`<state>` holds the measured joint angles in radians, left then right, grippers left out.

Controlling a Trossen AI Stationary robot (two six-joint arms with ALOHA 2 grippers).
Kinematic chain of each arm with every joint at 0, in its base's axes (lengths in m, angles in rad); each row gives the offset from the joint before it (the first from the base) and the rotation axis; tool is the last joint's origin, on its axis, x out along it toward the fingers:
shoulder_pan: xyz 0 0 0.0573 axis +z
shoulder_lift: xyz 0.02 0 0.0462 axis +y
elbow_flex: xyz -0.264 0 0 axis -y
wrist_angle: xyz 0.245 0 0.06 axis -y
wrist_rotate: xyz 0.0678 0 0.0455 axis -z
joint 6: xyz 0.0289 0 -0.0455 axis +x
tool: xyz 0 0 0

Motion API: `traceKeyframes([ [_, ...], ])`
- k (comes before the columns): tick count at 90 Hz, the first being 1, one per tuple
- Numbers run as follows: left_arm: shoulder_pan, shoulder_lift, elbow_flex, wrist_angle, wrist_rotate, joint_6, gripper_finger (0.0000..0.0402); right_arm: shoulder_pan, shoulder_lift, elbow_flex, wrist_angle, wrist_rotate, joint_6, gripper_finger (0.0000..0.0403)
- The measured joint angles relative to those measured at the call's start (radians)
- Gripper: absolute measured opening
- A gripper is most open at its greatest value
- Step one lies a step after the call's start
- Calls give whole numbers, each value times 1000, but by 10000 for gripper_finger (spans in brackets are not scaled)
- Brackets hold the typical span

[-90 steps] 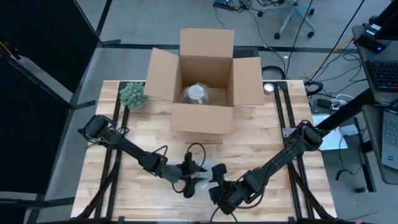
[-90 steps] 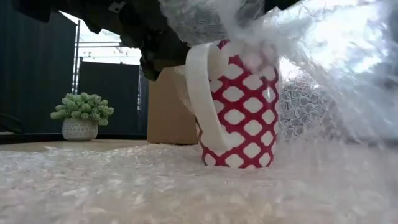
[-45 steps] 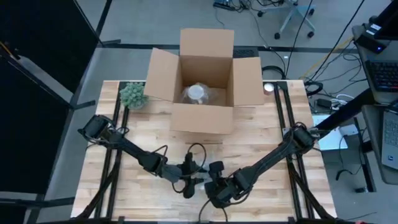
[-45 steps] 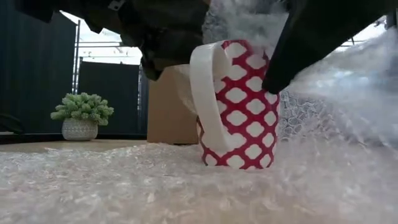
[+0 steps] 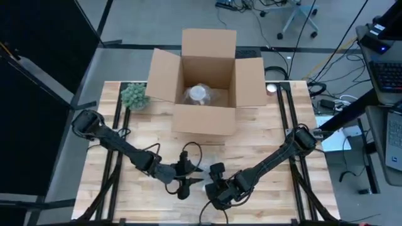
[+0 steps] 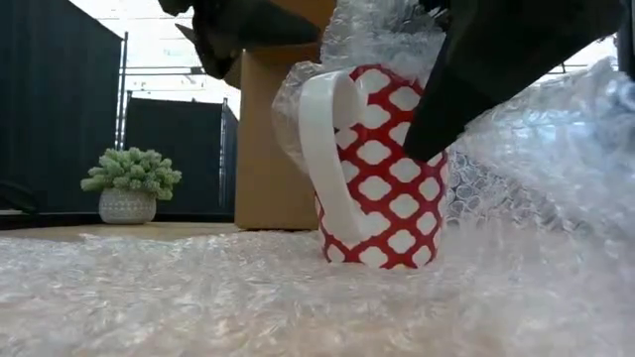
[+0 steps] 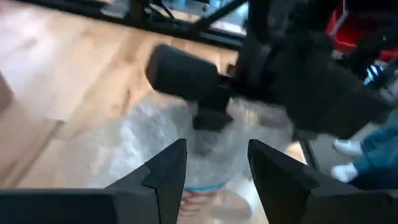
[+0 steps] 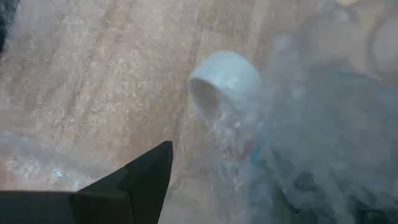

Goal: Wrap mug
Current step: Wrap the red mug with bubble wrap

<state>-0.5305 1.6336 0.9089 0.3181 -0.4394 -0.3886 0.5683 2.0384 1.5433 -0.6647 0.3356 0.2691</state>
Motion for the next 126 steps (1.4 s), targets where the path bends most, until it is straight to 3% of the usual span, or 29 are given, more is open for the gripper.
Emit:
traceKeyframes([
  [38,51,172,2,162,99,-59,161,-18,0,-2,19,-3,-17,242],
  [80,60,188,5,156,99,-74,161,-17,-124,-2,-58,-3,-17,242],
  [100,60,189,5,152,99,-74,161,-17,-214,-2,-150,-3,69,242],
  [126,60,190,3,152,96,-74,161,13,-233,-1,23,-47,151,242],
])
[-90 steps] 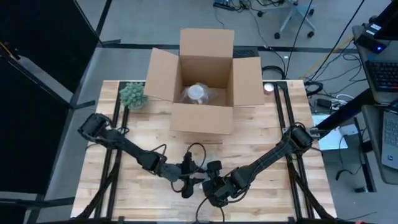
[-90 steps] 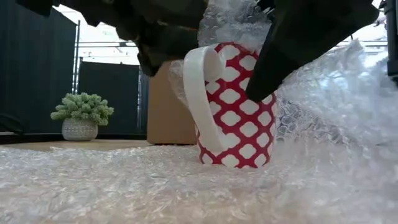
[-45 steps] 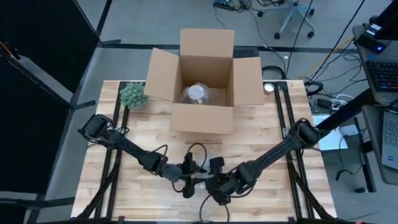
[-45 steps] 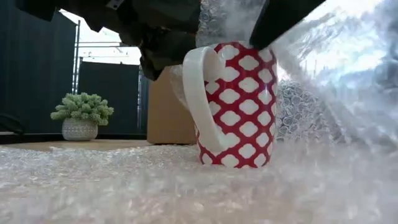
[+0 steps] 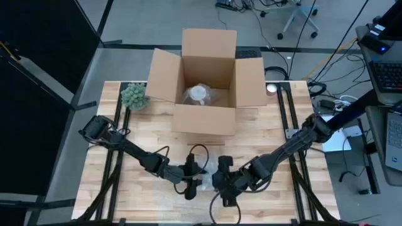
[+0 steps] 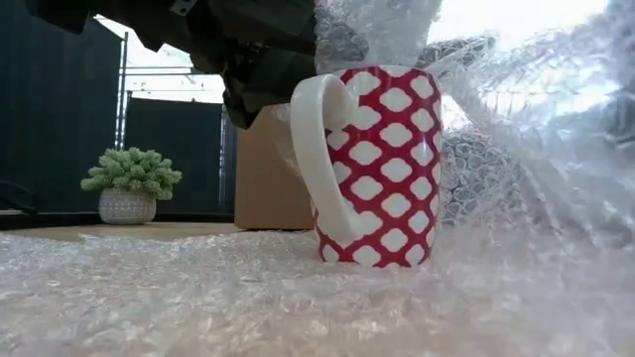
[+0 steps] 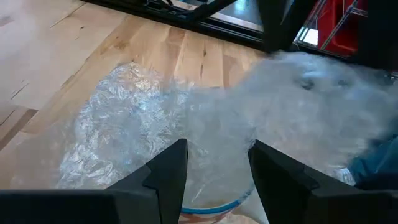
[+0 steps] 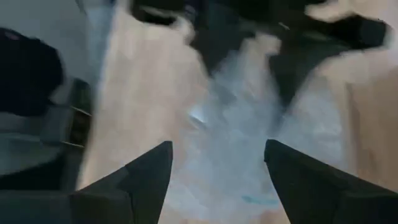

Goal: Wrap mug
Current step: Wrap the red mug with bubble wrap

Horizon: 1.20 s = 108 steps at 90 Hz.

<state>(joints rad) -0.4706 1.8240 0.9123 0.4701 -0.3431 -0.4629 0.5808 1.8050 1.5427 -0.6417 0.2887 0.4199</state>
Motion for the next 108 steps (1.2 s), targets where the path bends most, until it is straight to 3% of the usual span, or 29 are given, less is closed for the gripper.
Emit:
traceKeyframes([
  [12,0,0,-1,0,-3,2,161,13,65,2,37,40,-65,242],
  [51,0,-19,-2,-9,-4,23,161,-31,258,6,-29,68,-28,242],
  [87,-24,-27,58,-54,27,33,161,-43,267,1,8,41,-44,242],
  [108,24,-2,64,-106,19,-72,161,-43,268,-1,16,45,-41,242],
])
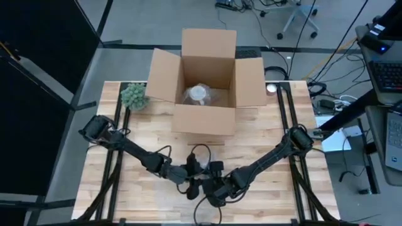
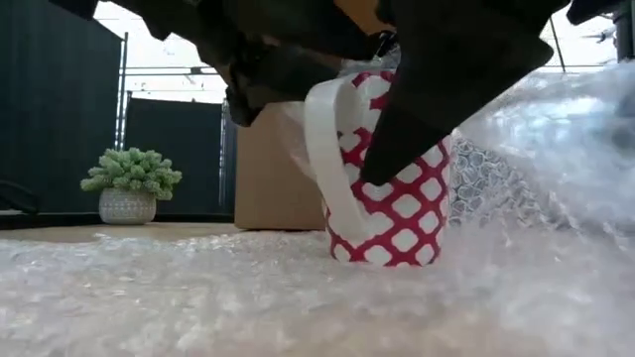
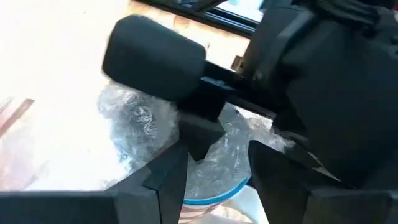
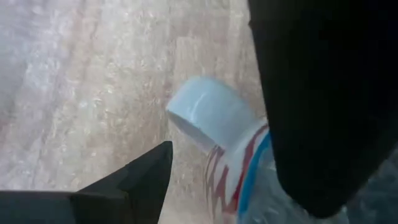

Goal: Wrap mug
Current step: Wrap the red mug with bubble wrap

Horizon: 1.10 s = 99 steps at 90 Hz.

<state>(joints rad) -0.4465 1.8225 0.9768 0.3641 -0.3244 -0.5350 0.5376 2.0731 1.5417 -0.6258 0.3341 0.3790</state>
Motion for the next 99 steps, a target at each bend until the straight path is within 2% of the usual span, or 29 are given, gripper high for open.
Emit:
traceKeyframes([
  [23,0,3,3,-3,0,32,161,0,-18,0,-21,-15,-6,242],
  [36,-1,4,2,-6,0,43,161,0,-80,-2,-49,-58,1,242],
  [51,-10,5,1,11,0,101,161,10,-145,-2,-114,-57,24,242],
  [82,-13,6,0,17,1,98,161,34,-262,0,-183,-44,-6,242],
  [99,-13,6,0,18,2,98,161,14,-273,0,-180,134,-97,242],
])
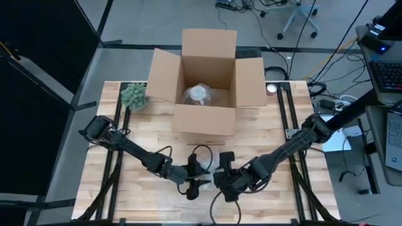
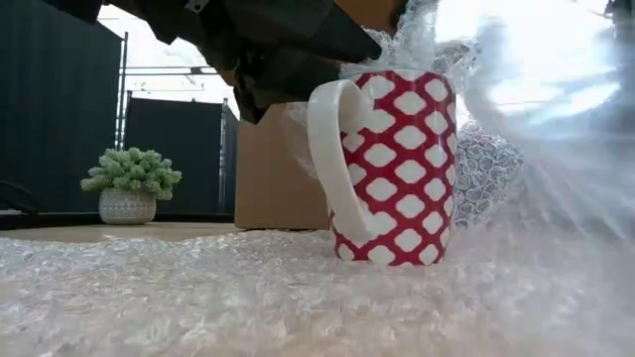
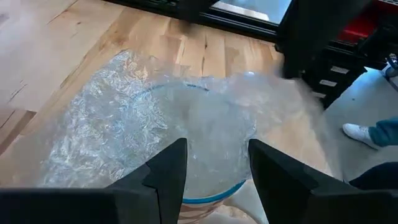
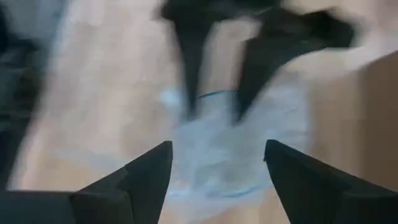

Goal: Wrap mug
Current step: Wrap the red mug with bubble wrap

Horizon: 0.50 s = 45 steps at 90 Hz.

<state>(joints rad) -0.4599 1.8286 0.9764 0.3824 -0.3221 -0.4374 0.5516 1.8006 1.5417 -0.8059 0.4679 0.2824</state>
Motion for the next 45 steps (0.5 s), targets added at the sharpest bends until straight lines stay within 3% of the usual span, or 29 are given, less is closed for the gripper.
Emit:
traceKeyframes([
  [9,0,0,0,0,1,0,161,-30,7,0,3,76,-33,242],
  [45,0,0,0,1,5,-2,161,-139,36,1,-10,51,9,242],
])
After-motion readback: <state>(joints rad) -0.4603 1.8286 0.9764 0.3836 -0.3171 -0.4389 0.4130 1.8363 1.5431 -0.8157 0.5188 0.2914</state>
